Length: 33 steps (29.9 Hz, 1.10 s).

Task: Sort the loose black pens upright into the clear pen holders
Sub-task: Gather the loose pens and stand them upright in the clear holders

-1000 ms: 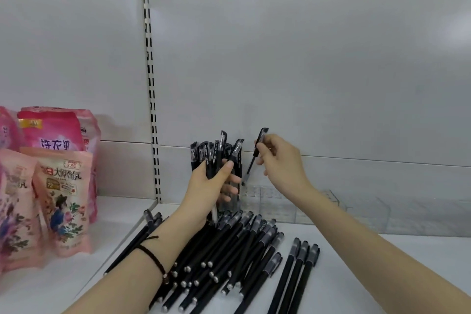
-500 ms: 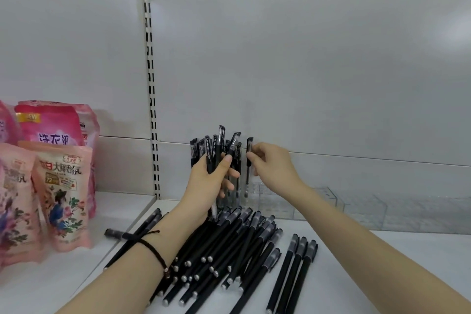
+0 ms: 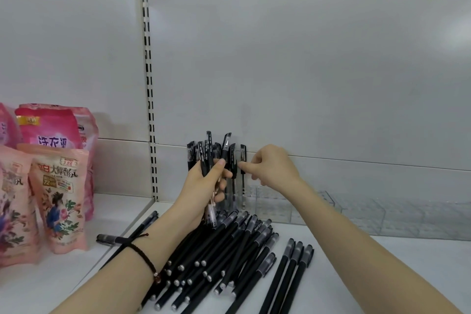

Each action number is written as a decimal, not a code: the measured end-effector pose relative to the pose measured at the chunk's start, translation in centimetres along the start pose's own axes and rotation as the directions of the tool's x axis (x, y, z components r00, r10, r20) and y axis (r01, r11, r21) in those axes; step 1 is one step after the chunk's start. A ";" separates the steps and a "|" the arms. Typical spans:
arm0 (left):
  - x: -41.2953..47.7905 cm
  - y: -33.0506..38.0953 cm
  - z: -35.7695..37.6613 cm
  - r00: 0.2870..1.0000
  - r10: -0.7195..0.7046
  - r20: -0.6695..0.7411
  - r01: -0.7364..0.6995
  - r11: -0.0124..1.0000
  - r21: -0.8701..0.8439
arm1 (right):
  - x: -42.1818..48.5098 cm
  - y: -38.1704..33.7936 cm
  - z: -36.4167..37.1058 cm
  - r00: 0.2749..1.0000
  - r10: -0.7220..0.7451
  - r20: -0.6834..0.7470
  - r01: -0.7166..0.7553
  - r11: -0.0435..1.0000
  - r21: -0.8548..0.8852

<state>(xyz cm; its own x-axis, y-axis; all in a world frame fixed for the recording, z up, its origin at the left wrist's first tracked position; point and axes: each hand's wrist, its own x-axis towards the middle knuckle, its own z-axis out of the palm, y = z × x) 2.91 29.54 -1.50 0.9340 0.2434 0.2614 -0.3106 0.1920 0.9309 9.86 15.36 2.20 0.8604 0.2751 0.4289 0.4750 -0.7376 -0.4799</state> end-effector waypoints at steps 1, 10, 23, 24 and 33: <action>0.0 0.0 0.0 1.000 -0.004 0.009 0.004 1.000 -0.023 | 0.1 -0.2 -0.5 1.000 -0.011 -0.006 0.011 1.000 -0.010; -0.7 0.0 0.5 0.987 0.009 0.159 -0.002 0.999 -0.041 | -1.2 -1.6 -3.0 0.977 -0.088 0.194 -0.056 0.772 0.633; -0.1 -0.6 -0.2 0.993 -0.073 -0.093 0.077 0.997 0.031 | 0.4 -0.2 -3.2 0.929 0.038 -0.368 0.161 0.854 0.495; -0.1 -0.5 -0.1 0.993 -0.078 -0.091 0.080 0.997 0.013 | 0.5 -0.1 -3.1 0.934 0.028 -0.357 0.160 0.859 0.486; 0.0 0.0 0.1 0.980 -0.200 0.004 0.197 0.963 -0.185 | 0.4 0.1 -1.0 0.974 -0.096 -0.207 0.155 0.944 0.292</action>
<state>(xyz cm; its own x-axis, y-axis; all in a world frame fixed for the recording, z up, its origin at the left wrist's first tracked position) 2.95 29.46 -1.52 0.9779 0.1966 0.0711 -0.1477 0.4089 0.9005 10.11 14.81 3.08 0.7540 0.2108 0.6222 0.6357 -0.4730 -0.6101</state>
